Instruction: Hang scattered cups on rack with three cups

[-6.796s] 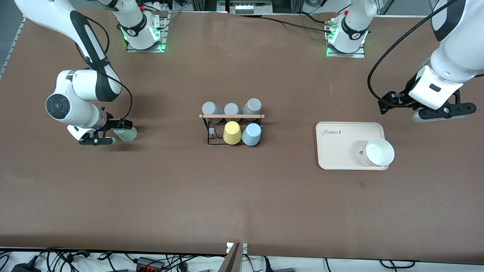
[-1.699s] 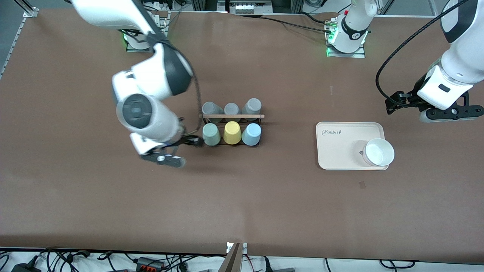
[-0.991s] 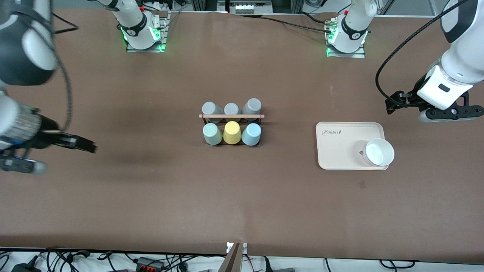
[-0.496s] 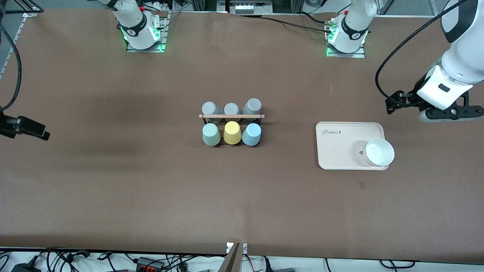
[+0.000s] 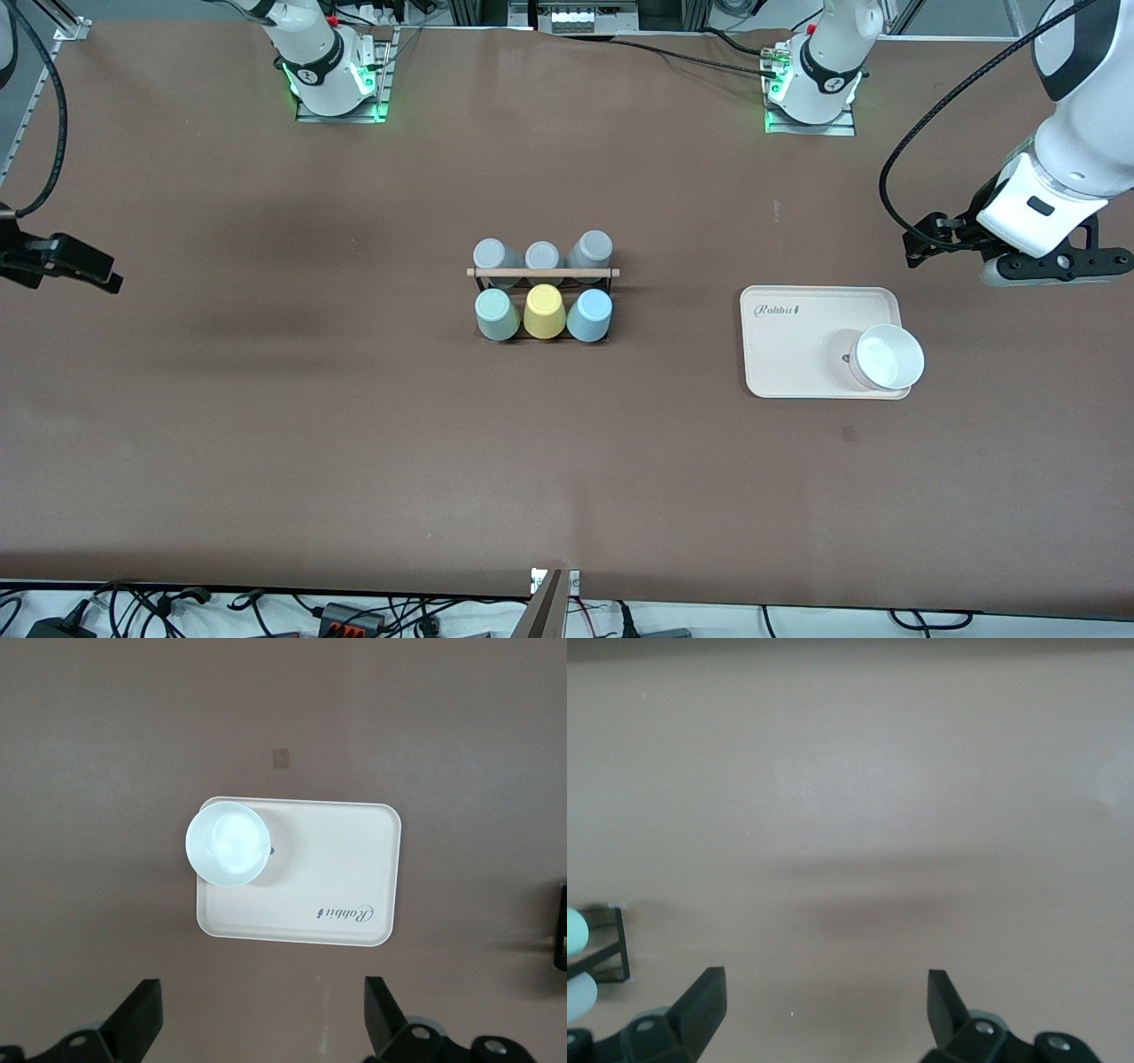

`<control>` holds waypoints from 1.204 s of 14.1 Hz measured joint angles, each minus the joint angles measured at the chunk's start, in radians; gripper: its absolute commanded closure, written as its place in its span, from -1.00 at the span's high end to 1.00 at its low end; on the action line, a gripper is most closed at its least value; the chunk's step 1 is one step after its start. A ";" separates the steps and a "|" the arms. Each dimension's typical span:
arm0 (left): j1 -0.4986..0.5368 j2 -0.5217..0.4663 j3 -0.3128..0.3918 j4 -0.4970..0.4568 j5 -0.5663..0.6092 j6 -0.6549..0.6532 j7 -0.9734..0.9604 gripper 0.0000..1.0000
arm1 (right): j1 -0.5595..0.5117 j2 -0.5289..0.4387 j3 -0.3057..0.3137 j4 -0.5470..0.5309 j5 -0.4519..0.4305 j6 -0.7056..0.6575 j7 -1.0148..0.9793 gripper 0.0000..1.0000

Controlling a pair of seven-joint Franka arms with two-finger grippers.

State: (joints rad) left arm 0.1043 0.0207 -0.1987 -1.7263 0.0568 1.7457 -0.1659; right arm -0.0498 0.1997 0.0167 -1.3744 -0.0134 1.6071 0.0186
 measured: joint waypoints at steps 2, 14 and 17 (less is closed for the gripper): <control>0.000 0.000 0.000 0.000 0.000 0.000 0.000 1.00 | 0.000 -0.056 0.000 -0.079 0.000 0.015 -0.008 1.00; 0.013 0.000 0.001 -0.001 0.000 0.000 0.003 1.00 | -0.004 -0.178 0.000 -0.260 0.000 0.101 -0.053 1.00; 0.013 0.000 0.001 -0.001 0.000 0.000 0.004 1.00 | -0.003 -0.182 0.002 -0.264 0.000 0.101 -0.053 1.00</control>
State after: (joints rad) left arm 0.1177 0.0207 -0.1979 -1.7270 0.0568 1.7457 -0.1622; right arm -0.0528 0.0174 0.0183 -1.6388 -0.0134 1.7076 -0.0348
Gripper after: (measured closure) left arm 0.000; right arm 0.000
